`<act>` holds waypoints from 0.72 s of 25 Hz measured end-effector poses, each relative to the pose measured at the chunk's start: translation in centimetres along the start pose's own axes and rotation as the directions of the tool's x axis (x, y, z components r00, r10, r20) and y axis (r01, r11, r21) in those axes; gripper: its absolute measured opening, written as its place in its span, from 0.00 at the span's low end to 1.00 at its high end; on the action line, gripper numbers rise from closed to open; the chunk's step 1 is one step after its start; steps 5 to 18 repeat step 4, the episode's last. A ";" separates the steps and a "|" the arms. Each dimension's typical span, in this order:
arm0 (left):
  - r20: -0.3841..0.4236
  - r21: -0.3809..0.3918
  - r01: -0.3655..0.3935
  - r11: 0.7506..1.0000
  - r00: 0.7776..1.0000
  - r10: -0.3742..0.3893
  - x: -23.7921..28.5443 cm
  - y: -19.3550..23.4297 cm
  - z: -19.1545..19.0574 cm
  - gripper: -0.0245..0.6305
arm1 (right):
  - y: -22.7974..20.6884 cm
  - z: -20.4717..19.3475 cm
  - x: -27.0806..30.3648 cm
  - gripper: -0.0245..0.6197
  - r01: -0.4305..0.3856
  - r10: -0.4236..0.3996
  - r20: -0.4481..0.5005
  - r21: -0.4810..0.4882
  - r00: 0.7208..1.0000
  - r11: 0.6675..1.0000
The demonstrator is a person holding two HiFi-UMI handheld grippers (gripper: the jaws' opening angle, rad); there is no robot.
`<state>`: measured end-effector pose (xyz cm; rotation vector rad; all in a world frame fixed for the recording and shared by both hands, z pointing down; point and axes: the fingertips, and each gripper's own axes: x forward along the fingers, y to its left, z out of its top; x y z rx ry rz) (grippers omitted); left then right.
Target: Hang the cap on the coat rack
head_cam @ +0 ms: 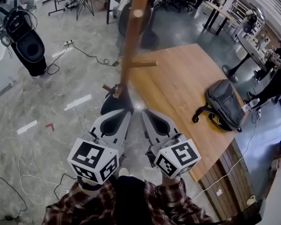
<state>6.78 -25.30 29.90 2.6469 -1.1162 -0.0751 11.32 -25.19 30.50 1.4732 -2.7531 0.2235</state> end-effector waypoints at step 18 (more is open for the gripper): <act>0.005 0.002 -0.010 1.000 1.000 0.010 0.2 0.0 0.3 0.05 | -0.5 0.1 0.1 0.05 -0.015 0.015 0.006 0.027 1.000 1.000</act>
